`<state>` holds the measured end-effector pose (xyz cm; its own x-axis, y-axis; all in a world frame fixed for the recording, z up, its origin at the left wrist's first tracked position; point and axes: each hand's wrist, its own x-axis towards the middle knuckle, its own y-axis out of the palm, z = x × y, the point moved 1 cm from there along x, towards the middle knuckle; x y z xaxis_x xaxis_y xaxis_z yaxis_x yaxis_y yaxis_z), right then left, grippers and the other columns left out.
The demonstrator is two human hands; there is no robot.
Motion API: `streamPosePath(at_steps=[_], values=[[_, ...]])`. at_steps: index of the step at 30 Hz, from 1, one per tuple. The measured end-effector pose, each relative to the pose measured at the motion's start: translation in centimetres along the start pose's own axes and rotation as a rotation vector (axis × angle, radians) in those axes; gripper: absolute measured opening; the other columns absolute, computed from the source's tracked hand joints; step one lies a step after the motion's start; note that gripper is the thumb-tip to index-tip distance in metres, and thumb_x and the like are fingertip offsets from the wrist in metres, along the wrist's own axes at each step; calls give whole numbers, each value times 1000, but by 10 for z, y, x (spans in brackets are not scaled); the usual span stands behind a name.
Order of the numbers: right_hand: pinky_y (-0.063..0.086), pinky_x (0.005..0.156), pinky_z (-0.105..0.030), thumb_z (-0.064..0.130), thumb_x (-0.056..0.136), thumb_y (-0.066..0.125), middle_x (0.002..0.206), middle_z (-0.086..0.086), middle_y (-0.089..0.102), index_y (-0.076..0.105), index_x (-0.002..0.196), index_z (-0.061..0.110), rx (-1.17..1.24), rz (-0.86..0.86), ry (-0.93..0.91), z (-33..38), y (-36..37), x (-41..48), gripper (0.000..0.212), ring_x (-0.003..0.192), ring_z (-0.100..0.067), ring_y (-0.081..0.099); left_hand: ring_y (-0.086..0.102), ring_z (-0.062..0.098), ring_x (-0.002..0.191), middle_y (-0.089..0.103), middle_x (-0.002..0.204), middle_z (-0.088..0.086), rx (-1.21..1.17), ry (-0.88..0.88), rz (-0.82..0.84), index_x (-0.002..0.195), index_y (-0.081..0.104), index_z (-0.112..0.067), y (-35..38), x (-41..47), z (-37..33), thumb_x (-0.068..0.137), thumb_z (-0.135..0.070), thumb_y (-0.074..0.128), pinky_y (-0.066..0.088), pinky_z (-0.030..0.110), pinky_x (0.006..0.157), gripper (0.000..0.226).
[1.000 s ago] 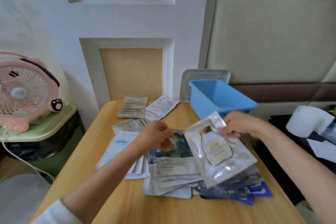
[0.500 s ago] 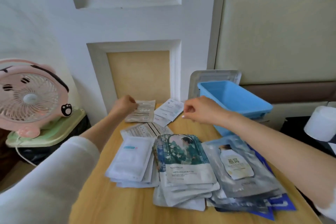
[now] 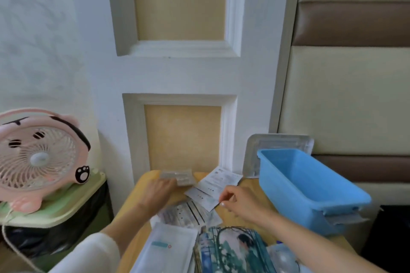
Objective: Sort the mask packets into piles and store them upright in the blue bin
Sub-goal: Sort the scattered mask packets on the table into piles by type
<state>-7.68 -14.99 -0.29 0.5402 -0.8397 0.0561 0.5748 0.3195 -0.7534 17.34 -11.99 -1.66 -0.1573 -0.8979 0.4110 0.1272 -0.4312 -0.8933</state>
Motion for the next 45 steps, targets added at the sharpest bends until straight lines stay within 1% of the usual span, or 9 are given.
streamPosePath(at_steps=[6,11,15,22,25,29,32,38,45], values=[[37,100,-26,45,66,79,131,17,46,36,135,32,453,-35,-126,31,-38,-16,83,120,-1,44,60,9,58,69,72,-8,-334,36,-599,88,65,-18,-128,1,-36,88,-28,47,46,22,43,20],[56,78,-34,33,68,77,90,-16,74,70,91,-1,764,124,-84,46,-46,-62,42,81,-20,70,61,5,66,68,80,-5,-1265,-306,-342,103,64,-20,-157,-27,-79,89,-19,61,47,19,57,15],[39,46,-23,31,74,75,53,-5,52,59,49,23,829,30,-27,31,-31,-94,31,46,-16,48,68,24,93,70,107,11,-1677,-606,63,122,54,-12,-128,-63,-118,86,-35,61,55,29,68,43],[50,94,-44,12,71,79,115,-12,68,57,119,13,825,213,15,14,-45,-123,53,109,-30,63,71,16,68,73,86,11,-1778,-683,-64,97,66,-2,-132,-68,-159,83,-7,67,52,20,54,15],[57,76,-29,6,65,76,101,-6,73,64,106,12,804,31,35,15,-74,-131,43,94,-24,68,71,22,79,74,89,8,-1903,-702,-116,96,68,-9,-143,-68,-160,80,-9,67,56,31,70,16],[55,61,-22,5,63,72,76,-1,73,63,92,13,1128,-311,-12,6,-127,-126,31,68,-14,68,70,21,94,72,107,3,-1589,-66,339,110,68,-11,-160,-87,-174,83,-16,61,49,34,89,28],[51,62,-19,1,80,65,72,1,69,64,86,14,719,-158,-67,9,-146,-121,15,62,-8,64,68,12,84,72,102,10,-1285,282,670,106,67,-4,-160,-95,-185,91,3,50,52,22,72,24],[44,57,-29,8,83,67,61,1,57,59,71,14,-160,352,63,-14,-107,-99,16,57,-16,51,56,10,63,71,79,0,-1158,-420,194,90,63,-7,-109,-66,-113,87,10,40,38,18,51,28],[45,87,-32,13,75,72,116,7,55,53,123,28,-530,212,-45,-33,-61,-89,54,106,-11,49,56,25,90,62,100,11,-779,-679,233,98,62,-6,-34,-69,-39,88,-9,53,45,33,76,14]])
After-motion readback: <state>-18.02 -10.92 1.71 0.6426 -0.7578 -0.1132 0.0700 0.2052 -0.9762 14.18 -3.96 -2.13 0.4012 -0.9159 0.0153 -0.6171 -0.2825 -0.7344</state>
